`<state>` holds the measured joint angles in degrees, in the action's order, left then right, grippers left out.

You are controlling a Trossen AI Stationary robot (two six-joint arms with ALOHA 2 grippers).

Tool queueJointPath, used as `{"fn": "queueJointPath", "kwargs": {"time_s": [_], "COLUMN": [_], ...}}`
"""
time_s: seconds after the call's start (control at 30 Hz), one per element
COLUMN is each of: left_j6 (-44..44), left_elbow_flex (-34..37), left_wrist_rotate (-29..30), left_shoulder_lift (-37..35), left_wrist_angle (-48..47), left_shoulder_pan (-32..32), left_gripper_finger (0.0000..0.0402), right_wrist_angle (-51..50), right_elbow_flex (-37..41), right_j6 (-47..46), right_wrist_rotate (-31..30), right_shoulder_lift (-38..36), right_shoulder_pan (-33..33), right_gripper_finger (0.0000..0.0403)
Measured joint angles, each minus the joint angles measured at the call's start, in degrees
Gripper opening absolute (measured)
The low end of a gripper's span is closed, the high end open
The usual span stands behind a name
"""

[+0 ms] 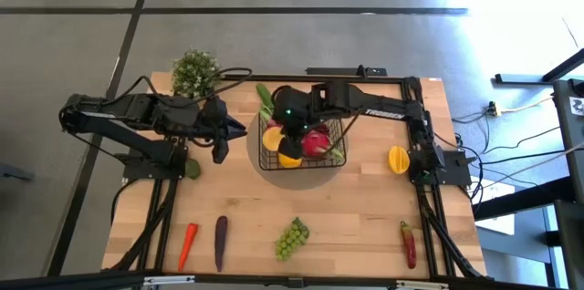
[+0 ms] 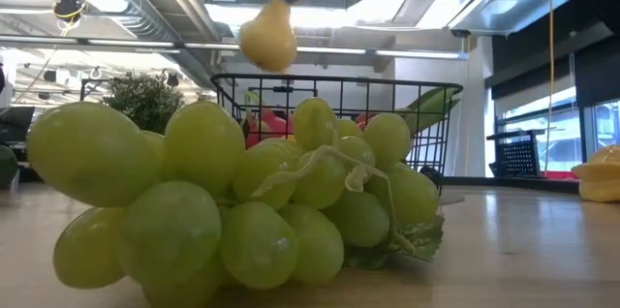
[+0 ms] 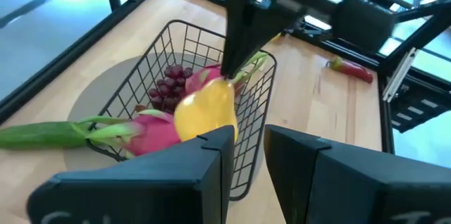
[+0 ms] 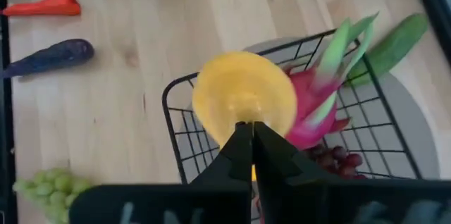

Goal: Build produce basket
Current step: Put the yellow pear into the black wire basket

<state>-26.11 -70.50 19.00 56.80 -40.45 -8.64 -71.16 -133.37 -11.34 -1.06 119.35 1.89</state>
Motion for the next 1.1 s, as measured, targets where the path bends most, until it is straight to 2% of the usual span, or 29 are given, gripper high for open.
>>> {"fn": "queueJointPath", "kwargs": {"time_s": [0.23, 0.43, 0.7, 1.1], "left_j6": [-0.27, -0.40, -0.46, -0.44], "left_elbow_flex": [0.00, 0.00, 0.00, 0.00], "left_wrist_rotate": [0.00, 0.00, 0.00, 0.00], "left_shoulder_lift": [-0.02, -0.02, -0.02, -0.02], "left_wrist_angle": [-0.02, 0.00, 0.00, 0.00], "left_shoulder_pan": [0.00, 0.00, 0.00, 0.00], "left_gripper_finger": [0.0069, 0.0069, 0.0069, 0.0069], "right_wrist_angle": [6.08, 15.46, 21.46, 23.21], "right_elbow_flex": [8.43, 16.30, 24.91, 26.68], "right_j6": [2.95, 4.07, 3.00, 2.61], "right_wrist_rotate": [5.73, 10.19, 10.34, 10.30], "right_shoulder_lift": [0.13, 0.13, 0.17, 0.11], "right_shoulder_pan": [1.33, 1.57, 1.59, 1.76], "right_gripper_finger": [0.0000, 0.0000, 0.0000, 0.0002]}}
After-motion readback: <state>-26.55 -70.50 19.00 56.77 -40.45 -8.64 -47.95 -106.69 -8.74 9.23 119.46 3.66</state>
